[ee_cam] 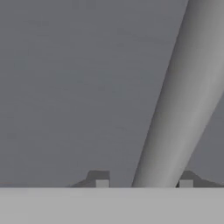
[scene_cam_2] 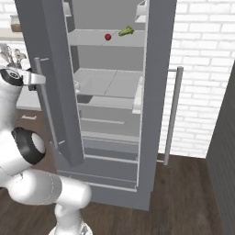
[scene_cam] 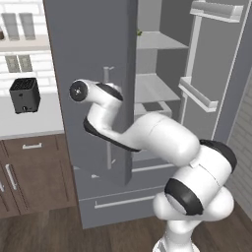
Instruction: Take the strawberry from the fridge and place it on top of the pancake, located on the dining counter.
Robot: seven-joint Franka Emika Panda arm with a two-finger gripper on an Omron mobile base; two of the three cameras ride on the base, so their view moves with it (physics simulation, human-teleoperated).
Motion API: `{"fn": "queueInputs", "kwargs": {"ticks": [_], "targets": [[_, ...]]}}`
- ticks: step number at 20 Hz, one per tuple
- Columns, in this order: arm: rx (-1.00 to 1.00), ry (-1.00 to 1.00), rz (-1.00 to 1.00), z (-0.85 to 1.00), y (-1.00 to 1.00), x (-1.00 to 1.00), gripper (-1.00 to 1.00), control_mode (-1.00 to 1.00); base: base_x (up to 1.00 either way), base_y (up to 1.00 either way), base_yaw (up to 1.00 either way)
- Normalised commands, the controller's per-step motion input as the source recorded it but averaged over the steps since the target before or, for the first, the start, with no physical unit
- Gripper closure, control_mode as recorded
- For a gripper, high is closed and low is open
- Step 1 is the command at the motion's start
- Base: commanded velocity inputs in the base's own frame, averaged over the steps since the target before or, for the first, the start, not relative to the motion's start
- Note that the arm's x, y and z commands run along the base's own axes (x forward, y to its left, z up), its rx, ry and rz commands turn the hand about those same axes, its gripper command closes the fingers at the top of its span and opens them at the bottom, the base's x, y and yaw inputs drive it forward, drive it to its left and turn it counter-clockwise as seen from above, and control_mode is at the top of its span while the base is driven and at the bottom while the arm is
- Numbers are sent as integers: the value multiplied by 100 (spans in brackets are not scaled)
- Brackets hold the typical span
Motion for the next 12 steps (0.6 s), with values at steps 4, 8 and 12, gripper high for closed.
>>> {"fn": "queueInputs", "kwargs": {"ticks": [4, 8, 12], "targets": [[-3, -8, -3, 0, 71, -6, -100, -100, 0, 0, 0], [-3, -18, -3, 0, 61, -23, -100, -100, 0, 0, 0], [-3, -23, -4, 0, 67, -38, -100, -100, 0, 0, 0]]}}
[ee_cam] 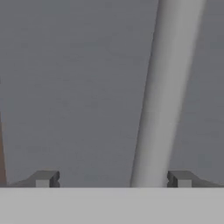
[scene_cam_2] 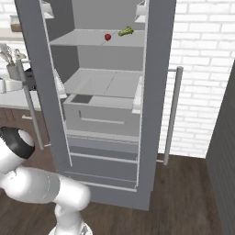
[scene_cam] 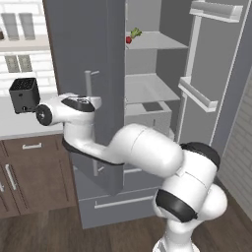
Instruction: Take the strawberry from the fridge and place it on top of the pancake, located on the dining counter.
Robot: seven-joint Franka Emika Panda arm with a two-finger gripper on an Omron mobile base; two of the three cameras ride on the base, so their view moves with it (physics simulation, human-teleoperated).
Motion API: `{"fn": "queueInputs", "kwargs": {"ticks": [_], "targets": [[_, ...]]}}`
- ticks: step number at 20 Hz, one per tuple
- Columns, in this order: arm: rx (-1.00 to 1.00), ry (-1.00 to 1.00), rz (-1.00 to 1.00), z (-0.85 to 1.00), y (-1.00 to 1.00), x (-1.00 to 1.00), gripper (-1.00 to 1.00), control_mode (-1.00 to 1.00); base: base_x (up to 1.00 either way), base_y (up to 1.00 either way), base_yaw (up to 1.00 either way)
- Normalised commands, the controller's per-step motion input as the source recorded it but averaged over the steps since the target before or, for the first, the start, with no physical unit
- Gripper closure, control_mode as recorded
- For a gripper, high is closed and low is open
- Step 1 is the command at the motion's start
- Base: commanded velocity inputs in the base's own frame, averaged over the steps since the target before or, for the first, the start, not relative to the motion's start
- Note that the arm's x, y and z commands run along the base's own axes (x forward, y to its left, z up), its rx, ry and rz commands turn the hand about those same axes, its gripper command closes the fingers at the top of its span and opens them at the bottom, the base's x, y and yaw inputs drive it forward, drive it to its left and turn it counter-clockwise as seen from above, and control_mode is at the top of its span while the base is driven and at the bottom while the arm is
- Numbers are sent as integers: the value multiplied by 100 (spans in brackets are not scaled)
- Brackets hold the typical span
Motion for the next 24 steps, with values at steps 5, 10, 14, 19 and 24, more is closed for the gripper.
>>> {"fn": "queueInputs", "kwargs": {"ticks": [5, 10, 14, 19, 24], "targets": [[-3, -38, -3, 0, 25, -29, -100, -100, 0, 0, 0], [3, -14, 0, 11, 12, -48, -100, -100, 0, 0, 0], [3, 0, 0, 44, 24, -49, -100, -100, 0, 0, 0], [15, 1, 0, 34, 0, -93, -100, -100, 0, 0, 0], [38, 2, 1, 27, -46, -91, -100, -100, 0, 0, 0]]}}
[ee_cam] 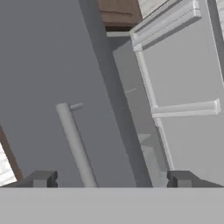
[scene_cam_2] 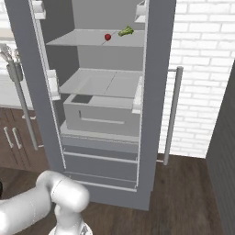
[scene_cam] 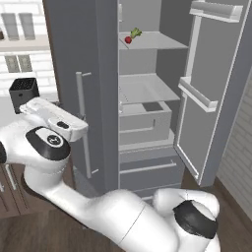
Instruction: Take the strawberry from the fridge and place it on top of the pancake, located on the dining counter.
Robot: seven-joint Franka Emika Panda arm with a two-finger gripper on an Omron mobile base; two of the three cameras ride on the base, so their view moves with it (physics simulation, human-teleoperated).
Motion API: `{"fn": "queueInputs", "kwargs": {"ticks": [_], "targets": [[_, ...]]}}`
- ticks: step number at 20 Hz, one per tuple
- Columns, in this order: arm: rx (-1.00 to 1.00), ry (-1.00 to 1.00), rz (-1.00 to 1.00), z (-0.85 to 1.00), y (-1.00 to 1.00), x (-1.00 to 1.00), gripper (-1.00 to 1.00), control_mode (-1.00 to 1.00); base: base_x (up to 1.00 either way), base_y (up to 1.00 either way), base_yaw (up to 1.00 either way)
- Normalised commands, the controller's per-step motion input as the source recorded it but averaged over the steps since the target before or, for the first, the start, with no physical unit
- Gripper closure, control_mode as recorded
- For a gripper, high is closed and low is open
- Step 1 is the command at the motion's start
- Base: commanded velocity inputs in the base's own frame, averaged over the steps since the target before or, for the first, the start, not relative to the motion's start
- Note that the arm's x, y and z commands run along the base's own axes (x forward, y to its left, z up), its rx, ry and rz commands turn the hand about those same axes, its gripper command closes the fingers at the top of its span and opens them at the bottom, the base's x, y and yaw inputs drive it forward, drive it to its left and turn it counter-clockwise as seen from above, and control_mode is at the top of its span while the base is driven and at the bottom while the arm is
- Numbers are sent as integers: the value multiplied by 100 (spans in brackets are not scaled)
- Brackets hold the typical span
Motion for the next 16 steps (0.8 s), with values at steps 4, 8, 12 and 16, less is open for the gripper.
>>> {"fn": "queueInputs", "kwargs": {"ticks": [4, 8, 12, 16], "targets": [[56, 7, 6, 10, -91, -22, -100, -100, 0, 0, 0], [67, 18, 9, 0, -100, 0, -100, -100, 0, 0, 0], [66, 17, 16, 0, -100, 13, -100, -100, 0, 0, 0], [66, 2, 29, 1, -92, 1, -100, -100, 0, 0, 0]]}}
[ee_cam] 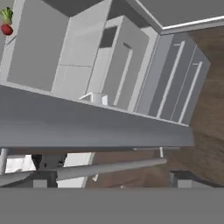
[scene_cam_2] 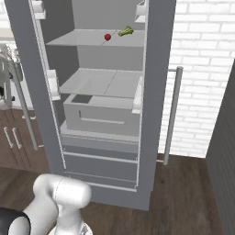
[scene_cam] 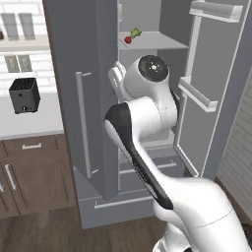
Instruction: Take the strawberry from the fridge and place it on top of the pancake, located on the dining counter.
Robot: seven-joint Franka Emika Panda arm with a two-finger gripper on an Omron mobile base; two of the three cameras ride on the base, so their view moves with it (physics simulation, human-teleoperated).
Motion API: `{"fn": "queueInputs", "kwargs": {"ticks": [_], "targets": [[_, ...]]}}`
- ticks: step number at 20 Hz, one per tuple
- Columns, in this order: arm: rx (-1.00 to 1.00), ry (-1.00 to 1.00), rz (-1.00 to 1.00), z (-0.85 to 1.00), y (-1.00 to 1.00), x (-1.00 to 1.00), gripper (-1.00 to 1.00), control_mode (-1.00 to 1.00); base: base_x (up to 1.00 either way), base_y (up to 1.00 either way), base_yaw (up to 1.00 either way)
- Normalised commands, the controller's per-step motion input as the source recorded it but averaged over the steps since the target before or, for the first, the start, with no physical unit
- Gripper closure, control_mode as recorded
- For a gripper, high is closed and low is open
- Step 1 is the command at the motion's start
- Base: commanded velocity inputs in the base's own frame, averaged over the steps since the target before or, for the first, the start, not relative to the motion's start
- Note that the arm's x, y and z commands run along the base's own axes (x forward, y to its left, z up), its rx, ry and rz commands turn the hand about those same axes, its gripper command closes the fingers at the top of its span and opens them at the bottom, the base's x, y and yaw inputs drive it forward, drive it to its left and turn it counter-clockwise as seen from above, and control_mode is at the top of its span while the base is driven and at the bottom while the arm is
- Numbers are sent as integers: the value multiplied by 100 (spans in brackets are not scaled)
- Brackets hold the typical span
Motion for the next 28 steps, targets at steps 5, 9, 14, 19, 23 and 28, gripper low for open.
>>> {"fn": "queueInputs", "kwargs": {"ticks": [5, 9, 14, 19, 23, 28], "targets": [[64, 5, 31, 1, -90, 8, -100, -100, 0, 0, 0], [41, 0, 32, 0, -98, 35, -100, -100, 0, 0, 0], [11, 7, 27, -4, -65, 74, -100, -100, 0, 0, 0], [0, 0, 28, -39, -6, 66, -100, -100, 0, 0, 0], [0, -14, 25, -55, 32, 80, -100, -100, 0, 0, 0], [0, -21, 22, -45, 62, 85, -100, -100, 0, 0, 0]]}}
